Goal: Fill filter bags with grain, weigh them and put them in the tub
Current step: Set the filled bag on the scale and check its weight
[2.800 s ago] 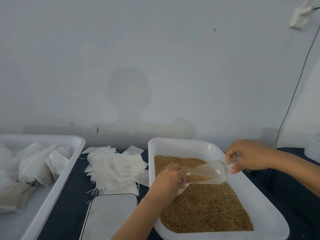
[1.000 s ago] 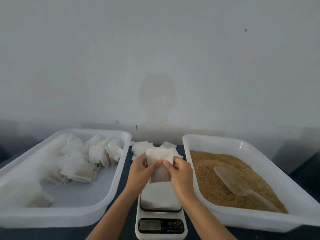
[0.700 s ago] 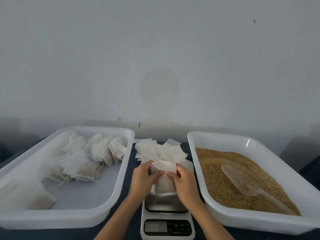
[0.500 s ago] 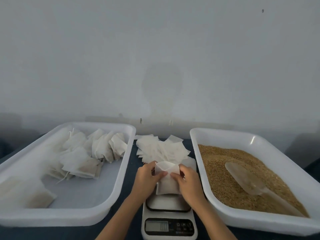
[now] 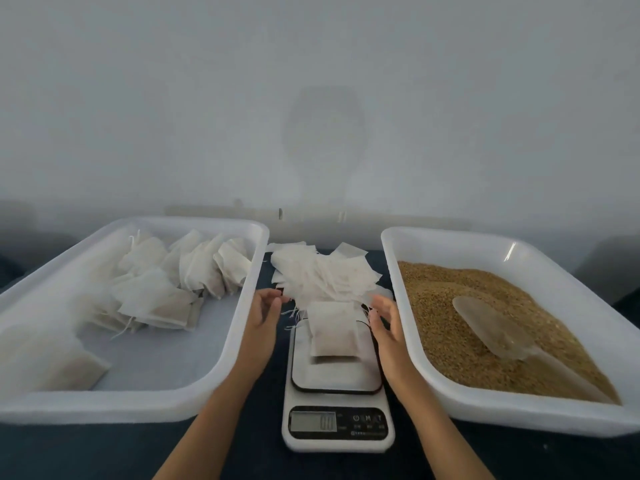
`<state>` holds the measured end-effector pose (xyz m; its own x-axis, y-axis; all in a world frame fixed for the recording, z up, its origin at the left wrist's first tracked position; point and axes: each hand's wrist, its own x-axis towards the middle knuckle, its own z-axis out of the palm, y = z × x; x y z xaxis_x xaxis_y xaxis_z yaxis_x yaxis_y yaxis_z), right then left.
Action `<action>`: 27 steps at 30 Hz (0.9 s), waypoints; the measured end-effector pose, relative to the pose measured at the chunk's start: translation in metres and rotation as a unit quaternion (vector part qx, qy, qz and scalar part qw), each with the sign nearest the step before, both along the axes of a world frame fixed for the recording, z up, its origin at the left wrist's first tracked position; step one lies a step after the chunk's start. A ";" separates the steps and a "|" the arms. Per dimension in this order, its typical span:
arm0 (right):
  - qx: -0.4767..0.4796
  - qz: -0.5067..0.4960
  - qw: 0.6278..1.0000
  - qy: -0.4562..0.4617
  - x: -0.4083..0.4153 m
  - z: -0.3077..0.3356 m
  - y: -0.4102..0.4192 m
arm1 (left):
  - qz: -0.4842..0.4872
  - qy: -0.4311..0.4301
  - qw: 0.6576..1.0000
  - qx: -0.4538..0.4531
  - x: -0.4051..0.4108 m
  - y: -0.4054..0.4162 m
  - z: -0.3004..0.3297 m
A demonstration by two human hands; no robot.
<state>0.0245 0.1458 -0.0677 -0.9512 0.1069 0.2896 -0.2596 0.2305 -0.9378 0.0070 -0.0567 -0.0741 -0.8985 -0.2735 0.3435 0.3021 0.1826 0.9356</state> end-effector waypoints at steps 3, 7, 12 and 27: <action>-0.061 -0.006 0.998 -0.007 -0.002 -0.005 0.000 | 0.003 -0.014 1.000 0.017 0.000 0.002 -0.007; -0.074 0.008 0.997 -0.006 -0.002 -0.010 -0.001 | 0.004 -0.016 0.999 0.034 0.001 0.001 -0.008; -0.084 0.017 0.996 -0.003 -0.006 -0.012 -0.001 | 0.001 -0.019 0.999 0.042 0.001 0.000 -0.008; 0.035 0.090 0.995 0.039 -0.006 -0.011 -0.002 | -0.067 -0.078 0.994 -0.048 0.005 0.008 -0.003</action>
<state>0.0188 0.1442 -0.0791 -0.9272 -0.0852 0.3647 -0.3744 0.2381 -0.8962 0.0119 -0.0492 -0.0775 -0.9688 -0.1209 0.2163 0.1825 0.2421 0.9529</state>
